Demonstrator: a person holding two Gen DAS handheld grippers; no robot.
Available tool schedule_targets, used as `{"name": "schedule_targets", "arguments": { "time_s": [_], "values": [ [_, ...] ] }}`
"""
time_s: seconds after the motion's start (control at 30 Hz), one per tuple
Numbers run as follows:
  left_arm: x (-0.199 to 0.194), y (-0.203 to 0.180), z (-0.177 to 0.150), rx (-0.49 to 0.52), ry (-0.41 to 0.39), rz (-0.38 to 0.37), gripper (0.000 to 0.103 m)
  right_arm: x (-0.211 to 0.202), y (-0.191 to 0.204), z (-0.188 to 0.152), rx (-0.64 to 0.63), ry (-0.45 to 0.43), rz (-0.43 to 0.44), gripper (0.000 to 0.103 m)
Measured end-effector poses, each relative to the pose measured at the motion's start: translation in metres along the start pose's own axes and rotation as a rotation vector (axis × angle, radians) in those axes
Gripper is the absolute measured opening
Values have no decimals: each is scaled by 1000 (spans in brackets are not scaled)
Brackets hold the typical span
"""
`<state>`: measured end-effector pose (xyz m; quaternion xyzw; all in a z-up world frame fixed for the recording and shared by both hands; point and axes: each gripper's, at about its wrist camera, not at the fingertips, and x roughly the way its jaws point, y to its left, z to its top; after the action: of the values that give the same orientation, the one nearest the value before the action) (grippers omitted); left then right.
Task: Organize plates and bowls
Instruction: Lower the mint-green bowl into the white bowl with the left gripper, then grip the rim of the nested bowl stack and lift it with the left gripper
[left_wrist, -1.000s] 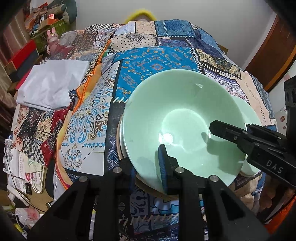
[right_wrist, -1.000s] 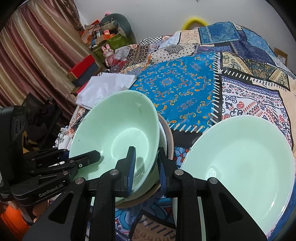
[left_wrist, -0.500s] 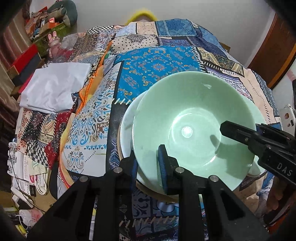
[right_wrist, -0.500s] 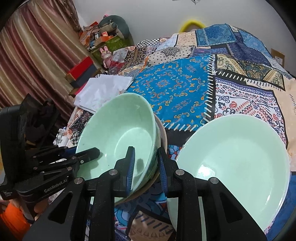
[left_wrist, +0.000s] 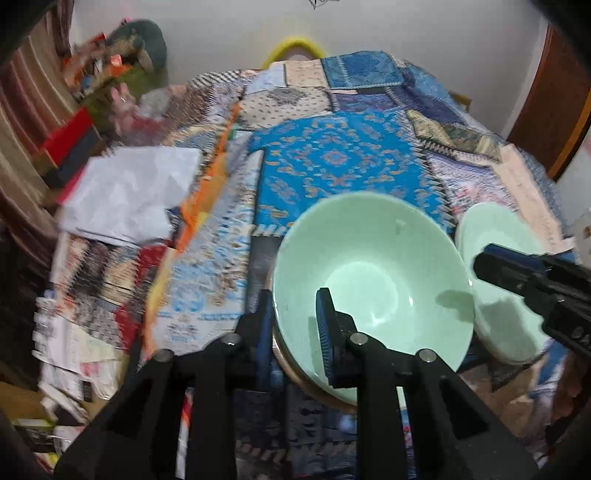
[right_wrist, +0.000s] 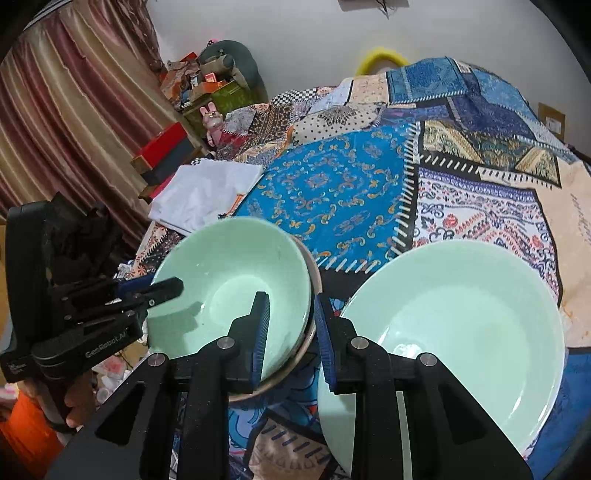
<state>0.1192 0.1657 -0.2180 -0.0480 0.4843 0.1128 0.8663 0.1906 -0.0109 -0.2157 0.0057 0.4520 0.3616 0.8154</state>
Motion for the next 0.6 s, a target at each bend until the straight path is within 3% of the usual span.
{"name": "schedule_targets", "arguments": {
  "time_s": [0.17,0.37,0.6],
  "values": [
    [-4,0,2,27,-7,0,23,0,1,-2,-11,4,-4,23],
    [-14,11,2,-8,-24,-12,25,2,-1,-2,-13,17,-11,29],
    [0,35,-9,-84,56,-103,40,11,-5,-2,-10,40,-25,36]
  ]
}}
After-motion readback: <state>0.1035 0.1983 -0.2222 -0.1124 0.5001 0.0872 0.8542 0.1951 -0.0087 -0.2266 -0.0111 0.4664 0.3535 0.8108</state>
